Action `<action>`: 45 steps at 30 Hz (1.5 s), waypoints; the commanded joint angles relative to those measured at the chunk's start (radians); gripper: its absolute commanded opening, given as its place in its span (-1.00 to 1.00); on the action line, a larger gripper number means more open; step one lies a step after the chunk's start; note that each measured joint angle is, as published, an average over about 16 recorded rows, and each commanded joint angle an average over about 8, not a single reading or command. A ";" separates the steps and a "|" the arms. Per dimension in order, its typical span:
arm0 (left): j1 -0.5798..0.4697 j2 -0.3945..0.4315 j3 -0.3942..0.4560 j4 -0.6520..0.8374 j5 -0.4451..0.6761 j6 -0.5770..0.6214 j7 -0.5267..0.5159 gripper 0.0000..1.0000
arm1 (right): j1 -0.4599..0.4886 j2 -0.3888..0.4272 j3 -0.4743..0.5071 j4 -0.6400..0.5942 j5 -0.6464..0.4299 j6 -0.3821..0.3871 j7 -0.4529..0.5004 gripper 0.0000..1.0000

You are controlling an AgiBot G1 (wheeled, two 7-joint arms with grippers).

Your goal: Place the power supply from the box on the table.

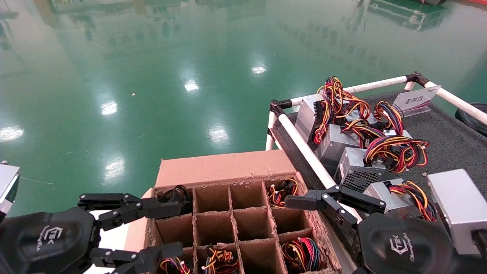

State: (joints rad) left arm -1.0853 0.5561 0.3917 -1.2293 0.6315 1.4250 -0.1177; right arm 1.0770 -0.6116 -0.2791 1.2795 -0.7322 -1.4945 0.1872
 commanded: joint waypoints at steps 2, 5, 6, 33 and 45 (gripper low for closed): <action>0.000 0.000 0.000 0.000 0.000 0.000 0.000 -1.00 | 0.000 0.000 0.000 0.000 0.000 0.000 0.000 1.00; 0.000 0.000 0.000 0.000 0.000 0.000 0.000 -1.00 | 0.000 0.000 0.000 0.000 0.000 0.000 0.000 1.00; 0.000 0.000 0.000 0.000 0.000 0.000 0.000 -1.00 | 0.000 0.000 0.000 0.000 0.000 0.000 0.000 1.00; 0.000 0.000 0.000 0.000 0.000 0.000 0.000 1.00 | -0.007 -0.021 -0.027 -0.006 -0.058 0.032 -0.004 1.00; 0.000 0.000 0.000 0.000 0.000 0.000 0.000 1.00 | -0.013 -0.125 -0.122 -0.019 -0.257 0.120 -0.055 1.00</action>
State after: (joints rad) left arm -1.0853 0.5561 0.3917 -1.2293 0.6315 1.4250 -0.1177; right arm 1.0688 -0.7468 -0.4031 1.2556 -0.9951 -1.3667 0.1269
